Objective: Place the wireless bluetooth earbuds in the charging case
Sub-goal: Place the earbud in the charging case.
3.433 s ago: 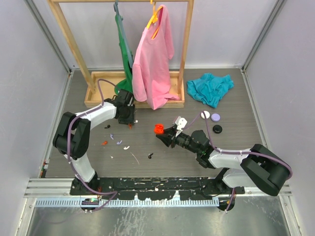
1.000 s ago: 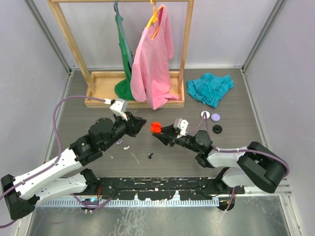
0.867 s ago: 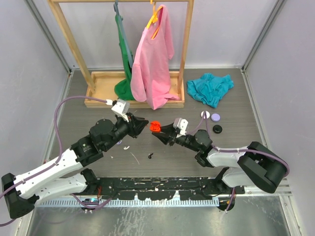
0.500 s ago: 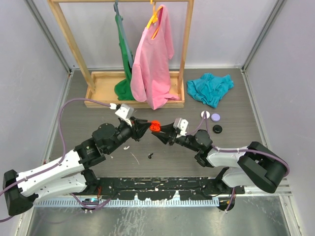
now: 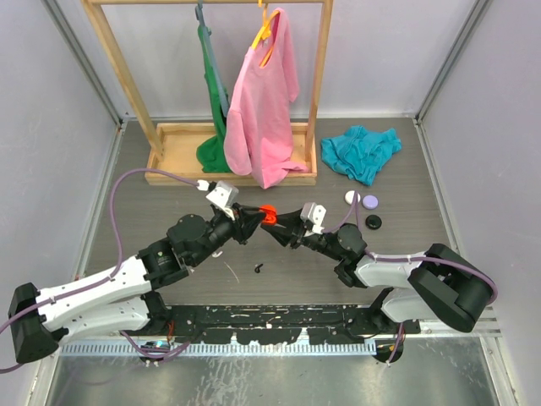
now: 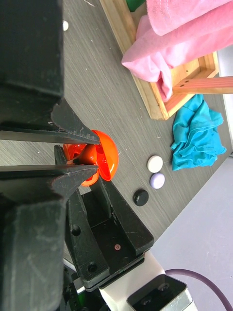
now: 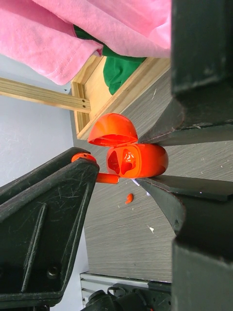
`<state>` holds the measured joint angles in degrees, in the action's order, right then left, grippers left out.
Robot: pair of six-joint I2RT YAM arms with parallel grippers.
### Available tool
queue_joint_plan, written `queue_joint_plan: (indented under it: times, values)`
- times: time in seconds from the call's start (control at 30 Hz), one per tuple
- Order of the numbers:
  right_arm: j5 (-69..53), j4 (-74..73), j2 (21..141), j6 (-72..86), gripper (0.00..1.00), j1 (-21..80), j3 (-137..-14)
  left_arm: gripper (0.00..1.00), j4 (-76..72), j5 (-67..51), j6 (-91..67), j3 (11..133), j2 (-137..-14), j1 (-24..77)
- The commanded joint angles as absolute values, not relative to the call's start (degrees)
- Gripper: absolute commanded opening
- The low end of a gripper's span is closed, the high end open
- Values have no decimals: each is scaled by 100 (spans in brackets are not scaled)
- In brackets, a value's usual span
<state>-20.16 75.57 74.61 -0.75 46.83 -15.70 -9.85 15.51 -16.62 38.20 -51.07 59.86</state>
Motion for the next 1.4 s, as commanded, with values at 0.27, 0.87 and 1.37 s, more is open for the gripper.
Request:
queue_joint_plan:
  times: [0.27,0.87,1.37]
  values:
    - [-1934,8186,7282,-20,6,4717,-1547,14,-1626,1877,-1519,3880,-5168,6070]
    - [-1809,8385,7178,40,6,4711,-1442,24,-1578,1984,-1619,3802,-5309,6260]
    - [-1729,8509,7378,82,6,4711,-1364,52,-722,2217,-2115,4188,-5013,6273]
